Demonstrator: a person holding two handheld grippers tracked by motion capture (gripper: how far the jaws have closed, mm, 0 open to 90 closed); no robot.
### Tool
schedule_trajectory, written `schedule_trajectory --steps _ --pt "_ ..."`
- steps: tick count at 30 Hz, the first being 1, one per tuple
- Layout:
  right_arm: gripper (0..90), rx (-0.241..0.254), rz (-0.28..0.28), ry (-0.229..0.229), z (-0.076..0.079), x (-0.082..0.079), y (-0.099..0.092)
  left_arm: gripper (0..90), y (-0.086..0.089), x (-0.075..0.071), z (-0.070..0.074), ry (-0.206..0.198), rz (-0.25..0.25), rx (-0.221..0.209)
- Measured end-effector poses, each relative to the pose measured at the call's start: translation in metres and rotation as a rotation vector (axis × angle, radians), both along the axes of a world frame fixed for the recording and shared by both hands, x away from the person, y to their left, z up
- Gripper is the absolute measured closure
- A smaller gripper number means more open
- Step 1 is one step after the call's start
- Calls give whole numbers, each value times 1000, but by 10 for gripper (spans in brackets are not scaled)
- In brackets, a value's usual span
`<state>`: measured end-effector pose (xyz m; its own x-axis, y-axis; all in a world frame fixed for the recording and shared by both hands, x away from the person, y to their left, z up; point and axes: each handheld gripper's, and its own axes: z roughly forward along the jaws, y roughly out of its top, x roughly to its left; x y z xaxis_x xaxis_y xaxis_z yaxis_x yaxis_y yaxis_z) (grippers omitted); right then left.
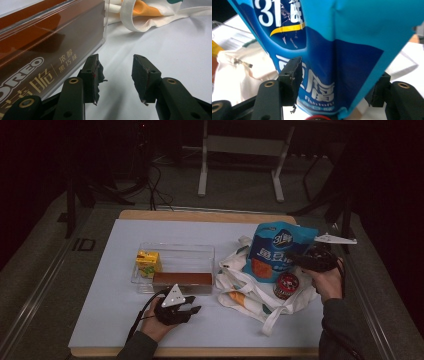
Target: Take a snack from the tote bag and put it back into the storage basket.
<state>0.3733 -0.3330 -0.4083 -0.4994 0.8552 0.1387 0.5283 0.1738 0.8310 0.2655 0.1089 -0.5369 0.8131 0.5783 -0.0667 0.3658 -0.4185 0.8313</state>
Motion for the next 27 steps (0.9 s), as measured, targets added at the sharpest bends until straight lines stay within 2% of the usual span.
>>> schedule_trajectory --steps 3,4,6,8,9,13,21,27 --pt "432 3 16 4 -2 2 3 576 0 0 0 2 2 0" --pt "503 17 45 7 -4 3 6 576 0 1 0 2 3 0" --pt "534 23 55 6 -4 4 8 575 1 1 0 3 5 0" --pt "619 44 69 -2 -4 3 9 575 0 1 0 2 4 2" --pt "693 66 79 -1 -4 3 8 575 0 1 -1 2 3 5" --pt "785 55 85 -10 -5 2 11 574 -1 0 -1 -1 0 15" --pt "867 82 79 -26 -7 0 12 572 -2 0 -1 -1 2 20" --pt "883 99 81 -32 -6 -1 13 572 -1 0 -1 2 2 20"
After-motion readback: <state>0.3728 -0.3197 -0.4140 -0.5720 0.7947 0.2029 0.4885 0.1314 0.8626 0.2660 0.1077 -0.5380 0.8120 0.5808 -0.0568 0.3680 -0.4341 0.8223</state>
